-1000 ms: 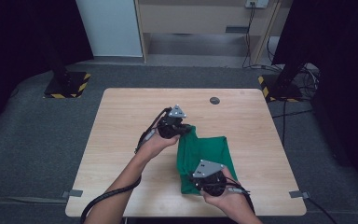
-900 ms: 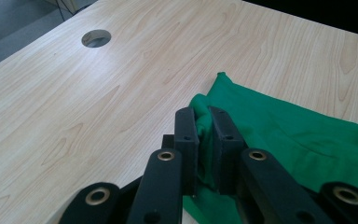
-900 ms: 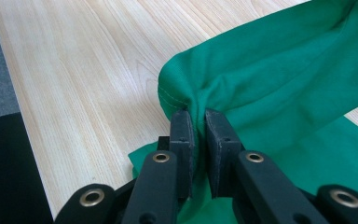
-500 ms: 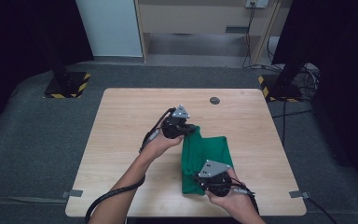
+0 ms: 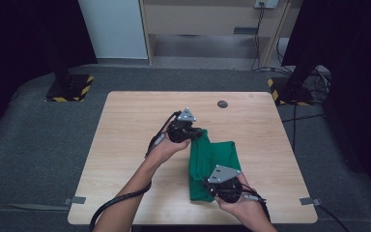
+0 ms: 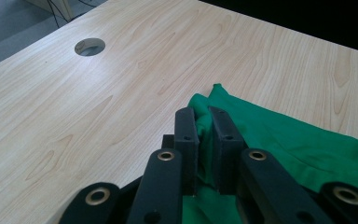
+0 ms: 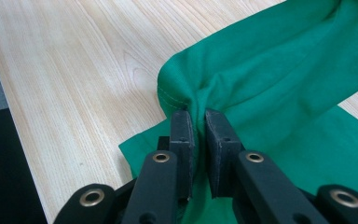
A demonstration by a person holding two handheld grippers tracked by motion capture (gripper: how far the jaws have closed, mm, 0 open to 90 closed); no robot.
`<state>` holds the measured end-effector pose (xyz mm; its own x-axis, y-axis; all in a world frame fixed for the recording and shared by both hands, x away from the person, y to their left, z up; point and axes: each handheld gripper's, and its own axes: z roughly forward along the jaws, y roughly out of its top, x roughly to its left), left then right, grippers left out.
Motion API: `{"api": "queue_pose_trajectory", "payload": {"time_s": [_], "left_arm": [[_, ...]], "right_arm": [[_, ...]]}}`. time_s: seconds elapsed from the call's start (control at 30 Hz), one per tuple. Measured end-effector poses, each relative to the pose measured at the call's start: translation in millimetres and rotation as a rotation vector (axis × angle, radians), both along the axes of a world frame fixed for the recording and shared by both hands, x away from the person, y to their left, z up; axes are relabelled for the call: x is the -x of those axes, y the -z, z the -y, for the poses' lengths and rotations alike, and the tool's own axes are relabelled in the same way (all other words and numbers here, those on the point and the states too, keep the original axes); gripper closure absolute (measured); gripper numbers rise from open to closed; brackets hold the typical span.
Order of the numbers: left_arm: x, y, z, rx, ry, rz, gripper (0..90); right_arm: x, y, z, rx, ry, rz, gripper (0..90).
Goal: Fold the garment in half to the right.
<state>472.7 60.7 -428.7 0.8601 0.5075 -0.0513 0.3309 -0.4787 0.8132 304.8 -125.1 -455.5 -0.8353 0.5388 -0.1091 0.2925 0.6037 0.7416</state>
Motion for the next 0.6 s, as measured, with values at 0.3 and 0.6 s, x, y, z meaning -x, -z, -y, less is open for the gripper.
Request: {"api": "queue_pose_trajectory", "payload": {"time_s": [0.3,0.6], "left_arm": [[-1.7,2.3,2.9,0.017,0.001,-0.006,83.1],[-4.2,6.1,8.4,0.032,0.005,-0.013,83.1]], "right_arm": [[-1.3,1.6,6.2,0.006,0.011,-0.002,82.3],[-1.1,3.5,12.6,0.013,0.021,-0.002,82.3]]}}
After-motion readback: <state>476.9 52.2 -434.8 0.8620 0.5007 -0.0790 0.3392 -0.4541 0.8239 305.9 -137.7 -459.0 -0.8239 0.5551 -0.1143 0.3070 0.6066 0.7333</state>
